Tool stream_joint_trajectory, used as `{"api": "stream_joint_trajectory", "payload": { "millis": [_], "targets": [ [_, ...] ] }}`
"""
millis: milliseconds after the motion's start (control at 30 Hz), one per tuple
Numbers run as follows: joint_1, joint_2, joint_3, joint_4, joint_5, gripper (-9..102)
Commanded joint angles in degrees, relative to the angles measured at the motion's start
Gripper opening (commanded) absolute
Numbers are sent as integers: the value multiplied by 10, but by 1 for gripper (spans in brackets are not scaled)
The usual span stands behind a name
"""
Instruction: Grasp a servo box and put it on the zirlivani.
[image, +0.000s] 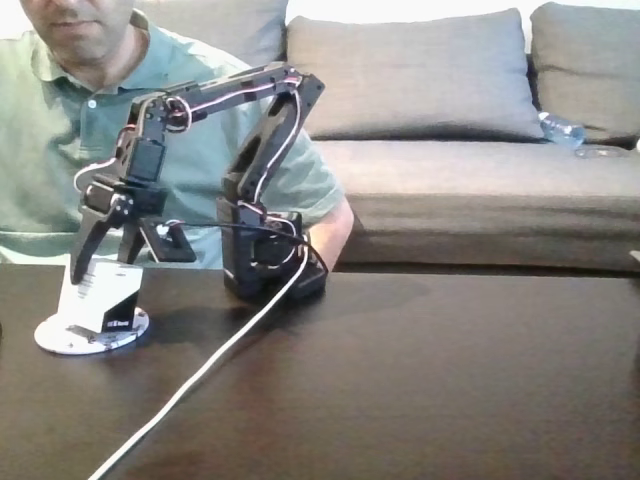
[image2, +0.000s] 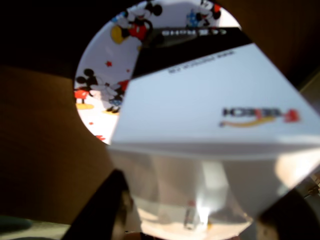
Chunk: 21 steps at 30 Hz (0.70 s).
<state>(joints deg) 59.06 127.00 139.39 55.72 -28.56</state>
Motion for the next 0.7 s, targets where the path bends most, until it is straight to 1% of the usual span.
{"api": "stream_joint_trajectory", "payload": {
  "millis": [0, 67, 233, 367, 467, 533, 667],
  "targets": [
    [1, 1, -7, 1, 11, 32],
    [-7, 2, -10, 1, 11, 36],
    [-37, 4, -4, 4, 16, 36],
    [-77, 9, -13, 36, 21, 36],
    [-120, 9, -41, 45, 58, 36],
    [-139, 10, -73, 72, 71, 36],
    [-164, 10, -172, 172, 76, 36]
  ]
}}
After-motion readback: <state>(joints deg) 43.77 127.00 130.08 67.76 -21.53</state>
